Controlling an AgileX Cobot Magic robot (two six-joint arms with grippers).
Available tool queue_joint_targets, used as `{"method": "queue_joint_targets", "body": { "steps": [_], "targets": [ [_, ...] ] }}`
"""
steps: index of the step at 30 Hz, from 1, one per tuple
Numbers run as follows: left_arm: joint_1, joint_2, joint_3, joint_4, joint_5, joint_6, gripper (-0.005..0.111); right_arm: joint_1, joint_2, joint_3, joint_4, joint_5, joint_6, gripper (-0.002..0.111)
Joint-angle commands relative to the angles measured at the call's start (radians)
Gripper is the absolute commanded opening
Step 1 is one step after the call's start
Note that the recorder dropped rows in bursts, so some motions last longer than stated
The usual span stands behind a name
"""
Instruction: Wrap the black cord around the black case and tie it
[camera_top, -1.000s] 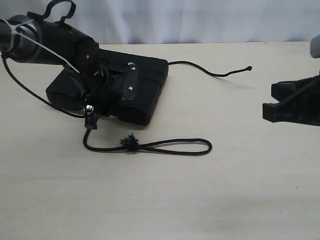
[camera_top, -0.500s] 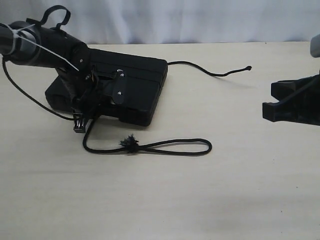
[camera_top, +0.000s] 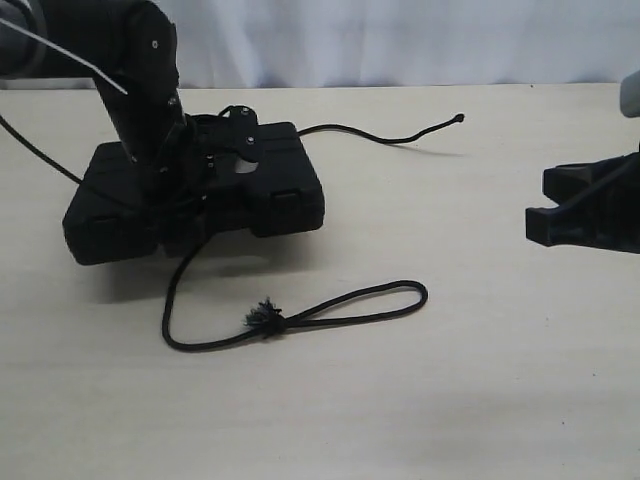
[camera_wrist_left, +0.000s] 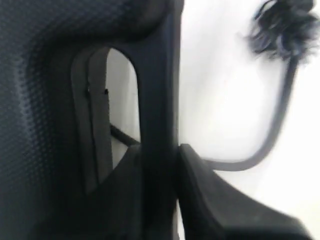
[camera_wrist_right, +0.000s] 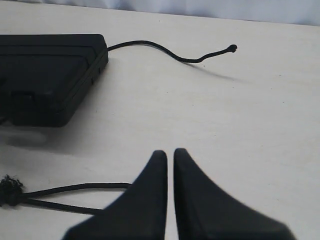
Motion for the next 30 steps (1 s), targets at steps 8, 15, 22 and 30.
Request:
{"method": "queue_joint_targets", "body": {
  "steps": [8, 15, 22, 30],
  "targets": [
    [-0.004, -0.094, -0.048, -0.065, 0.098, 0.039, 0.000, 0.002, 0.001, -0.002, -0.004, 0.015, -0.008, 0.004],
    [-0.004, -0.215, -0.048, -0.058, -0.038, 0.109, 0.000, 0.002, 0.001, -0.002, -0.004, 0.015, -0.008, 0.004],
    [-0.004, -0.271, -0.048, -0.064, -0.062, 0.169, 0.000, 0.002, 0.001, -0.002, -0.004, 0.004, -0.008, 0.004],
    [-0.004, -0.269, 0.016, -0.088, -0.078, 0.253, 0.000, 0.002, 0.015, -0.004, 0.115, 0.106, -0.128, 0.035]
  ]
}}
